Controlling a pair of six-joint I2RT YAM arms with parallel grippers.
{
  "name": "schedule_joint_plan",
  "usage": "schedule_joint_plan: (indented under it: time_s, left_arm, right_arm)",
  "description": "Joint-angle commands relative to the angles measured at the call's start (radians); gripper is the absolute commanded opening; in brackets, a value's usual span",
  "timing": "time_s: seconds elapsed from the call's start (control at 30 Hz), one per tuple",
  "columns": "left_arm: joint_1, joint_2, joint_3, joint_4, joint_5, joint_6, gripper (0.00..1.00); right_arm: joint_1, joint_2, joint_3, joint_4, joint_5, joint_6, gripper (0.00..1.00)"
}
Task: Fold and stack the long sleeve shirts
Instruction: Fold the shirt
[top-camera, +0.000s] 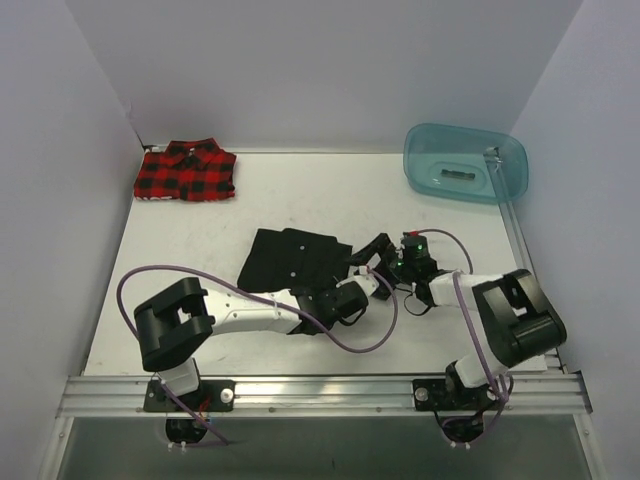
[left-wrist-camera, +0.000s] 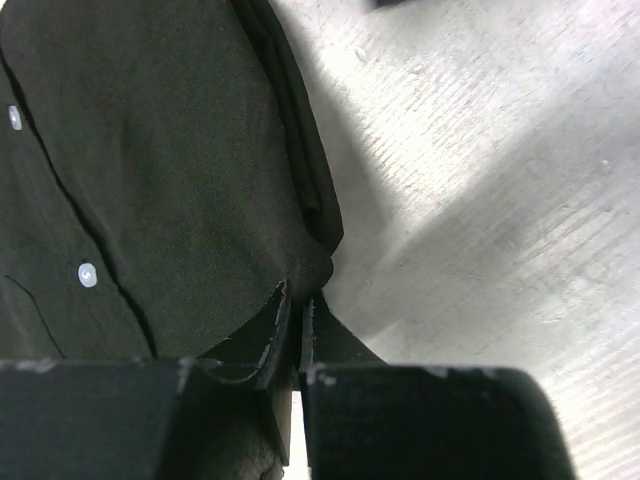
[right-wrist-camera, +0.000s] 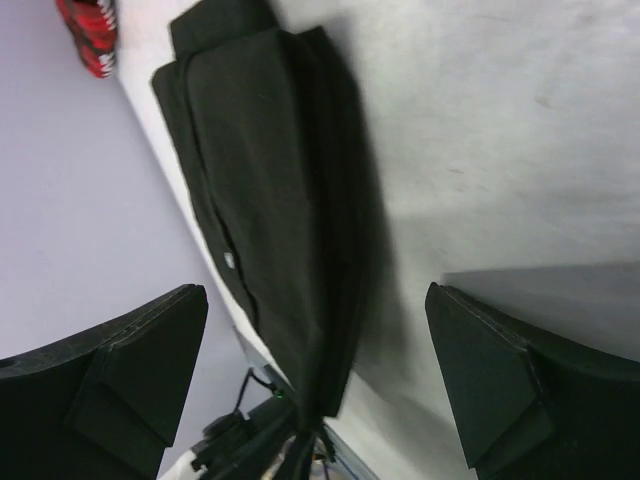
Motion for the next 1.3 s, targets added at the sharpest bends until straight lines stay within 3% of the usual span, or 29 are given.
schedule_joint_plan:
  time_s: [0.0,0.2,0.57,0.87,1.0,1.03,1.07,1.1,1.23,1.27]
  left_arm:
    - [0.003,-0.031,0.033,0.021,0.033,-0.044,0.06]
    - [0.006,-0.045,0.038,0.022,0.032,-0.079,0.06]
    - [0.045,-0.125,0.029,0.053,0.108,-0.151,0.06]
    - [0.023,-0.102,0.010,0.077,0.158,-0.191,0.07]
    - [0.025,-0.103,0.016,0.082,0.153,-0.208,0.10]
    - [0.025,-0.102,0.022,0.081,0.156,-0.217,0.13]
    - [0.026,-0.102,0.026,0.080,0.162,-0.223,0.24]
    - [0.026,-0.102,0.029,0.080,0.165,-0.231,0.26]
    - [0.052,-0.108,0.030,0.079,0.202,-0.278,0.41]
    - [0.063,-0.116,0.030,0.079,0.228,-0.286,0.48]
  right_arm:
    - [0.043,0.110,0.001,0.173,0.013,0.110,0.99]
    - [0.120,0.244,0.042,0.237,0.013,0.159,1.00]
    - [0.169,0.291,0.082,0.201,0.060,0.144,0.99]
    - [0.169,0.346,0.143,0.213,0.060,0.138,0.89]
    - [0.169,0.325,0.117,0.206,0.065,0.118,0.72]
    - [0.166,0.308,0.102,0.204,0.066,0.112,0.68]
    - [0.163,0.302,0.094,0.201,0.070,0.107,0.64]
    - [0.162,0.293,0.088,0.197,0.071,0.093,0.53]
    - [0.134,0.226,0.068,0.131,0.074,0.040,0.28]
    - [0.126,0.212,0.064,0.117,0.073,0.027,0.10]
